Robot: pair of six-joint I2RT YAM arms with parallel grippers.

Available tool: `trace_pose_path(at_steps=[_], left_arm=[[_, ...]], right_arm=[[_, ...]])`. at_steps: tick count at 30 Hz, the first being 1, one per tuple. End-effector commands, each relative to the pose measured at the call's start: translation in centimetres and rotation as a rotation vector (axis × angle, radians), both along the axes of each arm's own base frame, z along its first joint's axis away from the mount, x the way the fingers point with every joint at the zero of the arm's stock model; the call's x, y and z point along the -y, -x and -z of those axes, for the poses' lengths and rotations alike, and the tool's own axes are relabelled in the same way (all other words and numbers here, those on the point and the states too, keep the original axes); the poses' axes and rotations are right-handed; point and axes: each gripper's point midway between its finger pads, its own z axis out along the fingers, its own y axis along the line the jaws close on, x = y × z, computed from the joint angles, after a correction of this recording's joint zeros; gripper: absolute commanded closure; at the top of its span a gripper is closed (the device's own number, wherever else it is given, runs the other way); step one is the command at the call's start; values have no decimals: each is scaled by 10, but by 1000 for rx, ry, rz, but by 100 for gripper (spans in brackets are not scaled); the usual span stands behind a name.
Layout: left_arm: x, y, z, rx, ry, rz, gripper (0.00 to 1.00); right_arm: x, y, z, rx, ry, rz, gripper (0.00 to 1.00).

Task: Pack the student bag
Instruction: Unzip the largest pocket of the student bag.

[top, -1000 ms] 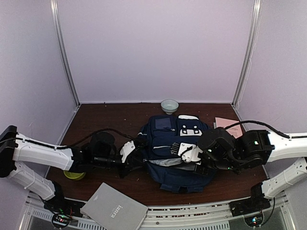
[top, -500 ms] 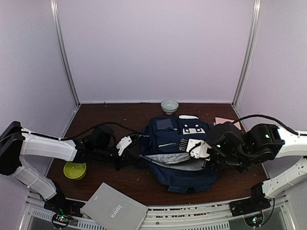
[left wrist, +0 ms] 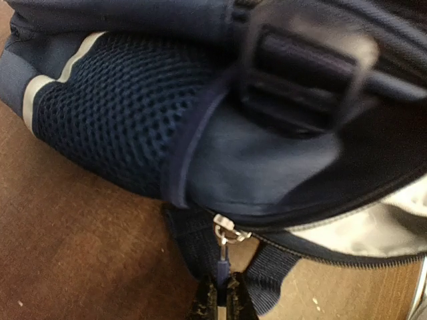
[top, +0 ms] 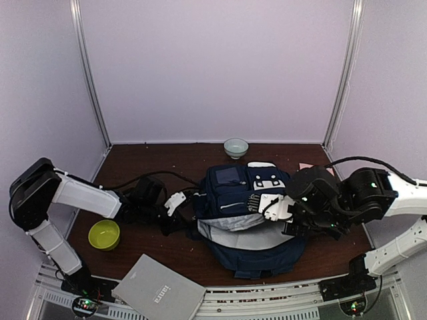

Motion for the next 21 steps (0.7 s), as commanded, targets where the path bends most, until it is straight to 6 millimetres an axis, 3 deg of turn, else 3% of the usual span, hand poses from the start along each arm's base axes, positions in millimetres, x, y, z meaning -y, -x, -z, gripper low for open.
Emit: trace_pose_path(at_steps=[1,4,7,8,10,13,14,21], left_arm=[[0,-25,3,-6,0,-99,100],[-2,-32,3,-4,19,-124,100],[5,-23,-15,39,102,-65,100],[8,-21,-33,93,162,-49,91],[5,-12,-60,207,223,-31,59],[0,4,-103,376,263,8,29],[1,10,-112,412,260,34,25],[19,65,-146,489,242,184,26]], right_arm=[[0,-1,-73,80,-207,-5,100],[-5,1,-78,80,-235,-31,100],[-12,0,-73,82,-226,-39,100],[-14,0,-71,81,-223,-42,100],[-20,0,-68,75,-222,-55,100],[-28,0,-67,77,-229,-75,100],[-31,0,-66,80,-229,-79,100],[-44,-10,-56,83,-218,-70,100]])
